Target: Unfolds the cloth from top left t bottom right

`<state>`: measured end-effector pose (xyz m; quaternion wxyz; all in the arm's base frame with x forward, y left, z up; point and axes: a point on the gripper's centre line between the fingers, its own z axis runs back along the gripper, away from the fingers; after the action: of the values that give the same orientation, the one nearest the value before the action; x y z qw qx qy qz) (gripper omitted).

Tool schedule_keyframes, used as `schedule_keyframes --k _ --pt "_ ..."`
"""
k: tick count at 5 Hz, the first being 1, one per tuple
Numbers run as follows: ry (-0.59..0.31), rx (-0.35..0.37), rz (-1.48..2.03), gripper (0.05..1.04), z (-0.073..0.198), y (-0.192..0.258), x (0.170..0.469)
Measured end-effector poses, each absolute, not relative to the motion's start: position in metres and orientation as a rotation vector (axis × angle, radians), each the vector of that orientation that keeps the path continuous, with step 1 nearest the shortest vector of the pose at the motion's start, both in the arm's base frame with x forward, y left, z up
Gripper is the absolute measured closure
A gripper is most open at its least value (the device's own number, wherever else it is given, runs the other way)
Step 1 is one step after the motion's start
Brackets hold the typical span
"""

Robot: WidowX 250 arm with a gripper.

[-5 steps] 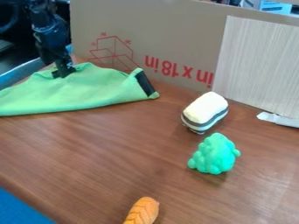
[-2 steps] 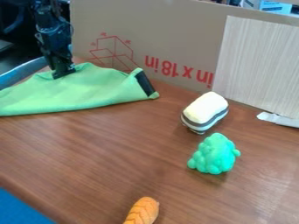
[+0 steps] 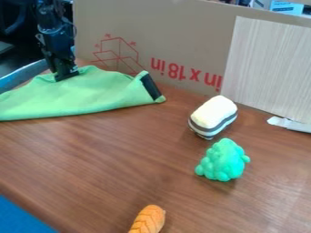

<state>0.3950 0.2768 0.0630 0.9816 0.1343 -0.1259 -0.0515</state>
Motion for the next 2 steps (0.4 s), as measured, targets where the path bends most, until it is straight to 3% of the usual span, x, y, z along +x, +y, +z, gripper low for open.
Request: schedule_keyframes --k 2 --pt "-0.276 0.228 -0.118 0.120 0.0778 0.2743 0.4006"
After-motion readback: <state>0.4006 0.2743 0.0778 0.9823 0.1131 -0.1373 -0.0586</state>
